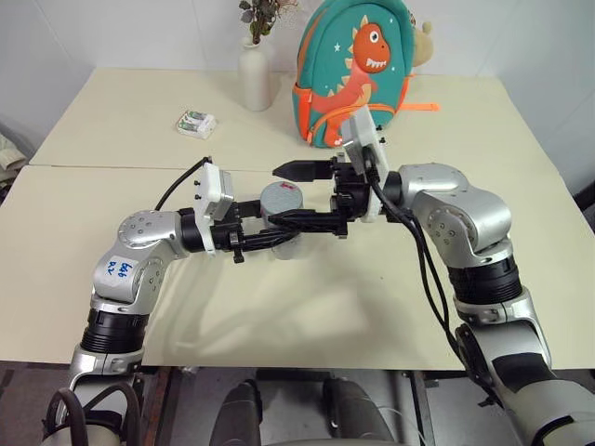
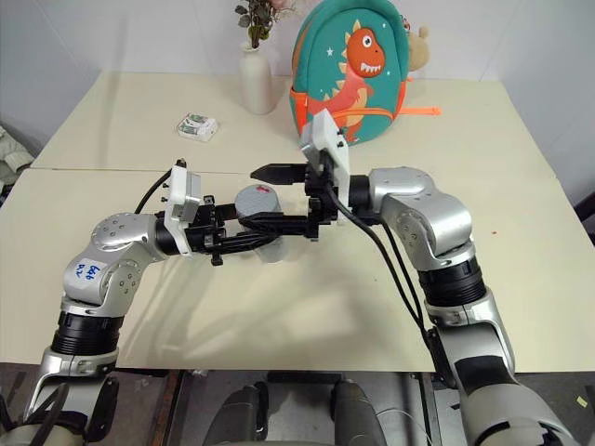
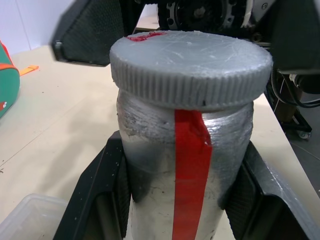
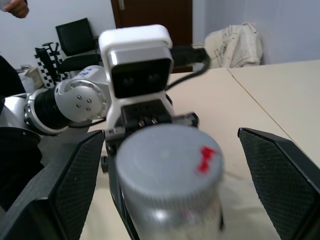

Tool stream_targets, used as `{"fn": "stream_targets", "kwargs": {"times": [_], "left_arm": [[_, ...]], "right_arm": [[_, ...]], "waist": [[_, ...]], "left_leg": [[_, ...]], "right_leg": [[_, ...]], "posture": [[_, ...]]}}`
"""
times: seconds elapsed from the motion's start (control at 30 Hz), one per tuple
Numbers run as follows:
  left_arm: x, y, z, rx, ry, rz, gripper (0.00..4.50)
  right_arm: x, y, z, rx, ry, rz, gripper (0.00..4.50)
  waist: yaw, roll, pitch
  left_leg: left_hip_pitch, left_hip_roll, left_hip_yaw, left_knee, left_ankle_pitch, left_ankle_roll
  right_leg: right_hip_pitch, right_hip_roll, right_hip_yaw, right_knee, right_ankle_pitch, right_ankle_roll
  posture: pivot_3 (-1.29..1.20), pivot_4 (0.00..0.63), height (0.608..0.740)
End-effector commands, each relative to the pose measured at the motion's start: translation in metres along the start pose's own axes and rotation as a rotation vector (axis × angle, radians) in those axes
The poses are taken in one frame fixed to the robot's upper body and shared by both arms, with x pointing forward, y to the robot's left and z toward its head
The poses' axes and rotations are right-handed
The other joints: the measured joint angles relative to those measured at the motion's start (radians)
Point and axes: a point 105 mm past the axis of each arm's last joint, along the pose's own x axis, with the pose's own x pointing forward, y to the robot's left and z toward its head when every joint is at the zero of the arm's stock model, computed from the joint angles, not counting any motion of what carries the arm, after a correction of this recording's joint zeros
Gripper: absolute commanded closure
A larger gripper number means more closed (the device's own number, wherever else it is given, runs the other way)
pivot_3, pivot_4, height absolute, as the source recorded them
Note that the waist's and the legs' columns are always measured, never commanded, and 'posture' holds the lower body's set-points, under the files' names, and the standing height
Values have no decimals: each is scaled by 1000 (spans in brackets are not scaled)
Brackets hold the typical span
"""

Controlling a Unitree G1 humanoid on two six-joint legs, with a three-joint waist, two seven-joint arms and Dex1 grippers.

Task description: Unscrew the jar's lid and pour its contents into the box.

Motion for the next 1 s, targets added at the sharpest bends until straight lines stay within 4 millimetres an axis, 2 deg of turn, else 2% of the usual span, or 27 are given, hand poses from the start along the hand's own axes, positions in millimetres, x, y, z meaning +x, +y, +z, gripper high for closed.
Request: {"fn": "stream_targets", "kwargs": {"times": [0.03, 0.3, 0.67, 1.0], "left_arm": [[1, -2, 9, 39, -18, -13, 2492], [0, -2, 9, 37, -19, -8, 2492], [-1, -3, 9, 42, -23, -2, 2492], [-2, -2, 8, 37, -11, -11, 2492]], "right_arm": [[5, 2, 14, -58, -18, 5, 21], [-7, -13, 10, -59, 5, -62, 21], [-35, -25, 4, -50, 35, -132, 21], [-56, -24, 8, -52, 34, -116, 21]], "waist": [[1, 0, 0], [0, 0, 0], [0, 0, 0], [-1, 0, 0]], "left_leg": [[0, 0, 0, 0, 0, 0], [0, 0, 0, 0, 0, 0], [0, 0, 0, 0, 0, 0], [0, 0, 0, 0, 0, 0]], "right_leg": [[0, 0, 0, 0, 0, 0], [0, 0, 0, 0, 0, 0], [0, 0, 0, 0, 0, 0], [0, 0, 0, 0, 0, 0]], "posture": [[0, 150, 740], [0, 150, 740], [0, 150, 740], [0, 150, 740]]}}
